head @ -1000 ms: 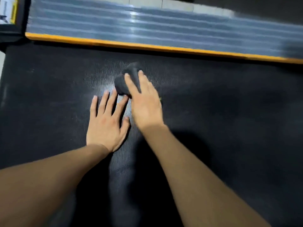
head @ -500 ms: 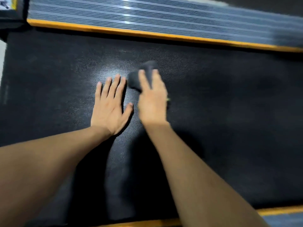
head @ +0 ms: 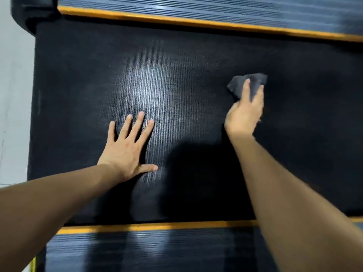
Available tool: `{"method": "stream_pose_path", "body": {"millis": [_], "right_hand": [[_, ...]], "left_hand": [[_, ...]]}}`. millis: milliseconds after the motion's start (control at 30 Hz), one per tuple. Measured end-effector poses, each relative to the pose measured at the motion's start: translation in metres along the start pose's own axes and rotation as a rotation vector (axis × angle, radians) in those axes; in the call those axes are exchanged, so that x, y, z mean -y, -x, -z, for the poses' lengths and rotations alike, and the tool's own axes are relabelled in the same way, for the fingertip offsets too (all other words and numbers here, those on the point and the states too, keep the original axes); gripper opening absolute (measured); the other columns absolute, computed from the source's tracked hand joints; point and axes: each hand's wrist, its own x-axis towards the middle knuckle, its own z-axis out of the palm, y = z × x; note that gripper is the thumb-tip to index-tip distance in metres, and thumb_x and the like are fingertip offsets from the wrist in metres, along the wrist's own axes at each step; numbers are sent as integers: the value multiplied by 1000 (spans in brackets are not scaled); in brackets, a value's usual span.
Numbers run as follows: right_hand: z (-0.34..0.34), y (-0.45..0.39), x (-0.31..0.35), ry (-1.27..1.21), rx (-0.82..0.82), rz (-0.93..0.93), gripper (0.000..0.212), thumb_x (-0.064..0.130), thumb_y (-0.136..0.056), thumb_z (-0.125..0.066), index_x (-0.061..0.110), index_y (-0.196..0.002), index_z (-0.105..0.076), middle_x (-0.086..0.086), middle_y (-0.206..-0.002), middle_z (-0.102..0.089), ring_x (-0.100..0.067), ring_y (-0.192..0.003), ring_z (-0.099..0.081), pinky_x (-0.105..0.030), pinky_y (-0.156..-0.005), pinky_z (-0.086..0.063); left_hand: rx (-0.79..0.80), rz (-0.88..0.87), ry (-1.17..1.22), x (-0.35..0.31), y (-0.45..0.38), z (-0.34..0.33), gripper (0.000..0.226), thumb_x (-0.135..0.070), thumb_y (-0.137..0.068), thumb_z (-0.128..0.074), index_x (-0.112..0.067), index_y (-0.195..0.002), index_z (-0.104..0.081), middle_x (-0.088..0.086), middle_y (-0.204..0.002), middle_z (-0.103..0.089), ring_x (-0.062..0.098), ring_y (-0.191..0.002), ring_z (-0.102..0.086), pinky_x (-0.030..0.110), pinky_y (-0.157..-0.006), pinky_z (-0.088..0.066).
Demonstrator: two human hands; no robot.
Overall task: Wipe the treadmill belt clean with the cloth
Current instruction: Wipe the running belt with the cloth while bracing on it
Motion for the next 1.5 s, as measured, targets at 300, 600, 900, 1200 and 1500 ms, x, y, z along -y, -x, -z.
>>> {"method": "stream_pose_path", "body": {"millis": [300, 600, 900, 1200, 1500], "right_hand": [[-38, 72, 132, -69, 420, 673, 76, -2, -88, -58, 31, -152, -34, -14, -163, -20, -35, -147, -23, -47, -119, -26], [31, 27, -28, -27, 151, -2, 66, 9, -97, -45, 32, -156, -24, -15, -164, -11, -31, -150, -17, -46, -121, -24], [51, 19, -23, -78, 333, -58, 52, 30, -107, -32, 41, -155, -17, -1, -167, 3, -21, -153, -3, -40, -124, -14], [-19, 67, 53, 2, 84, 157, 57, 14, -91, -54, 15, -147, -45, -30, -154, -32, -44, -138, -38, -48, -114, -31], [-22, 100, 66, -25, 314, 507, 83, 4, -81, -62, 33, -152, -31, -16, -162, -22, -35, -146, -30, -49, -116, -31]], "left_hand": [[98, 69, -13, -10, 0, 15, 131, -95, -70, -42, -32, -150, 40, 0, -161, 42, 29, -155, 26, 63, -124, 0], [97, 72, 4, -11, 1, 14, 134, -95, -68, -46, -33, -148, 42, 0, -159, 45, 31, -155, 25, 64, -124, 0], [117, 67, 17, -11, 1, 17, 132, -91, -73, -48, -31, -147, 43, 1, -158, 47, 32, -154, 28, 66, -123, 2], [141, 74, 46, -9, -1, 16, 133, -91, -70, -50, -35, -148, 41, -2, -156, 49, 29, -152, 32, 65, -123, 5], [79, 91, 52, -12, 2, 20, 136, -92, -63, -58, -37, -157, 24, -2, -166, 32, 27, -157, 18, 63, -125, -4]]}}
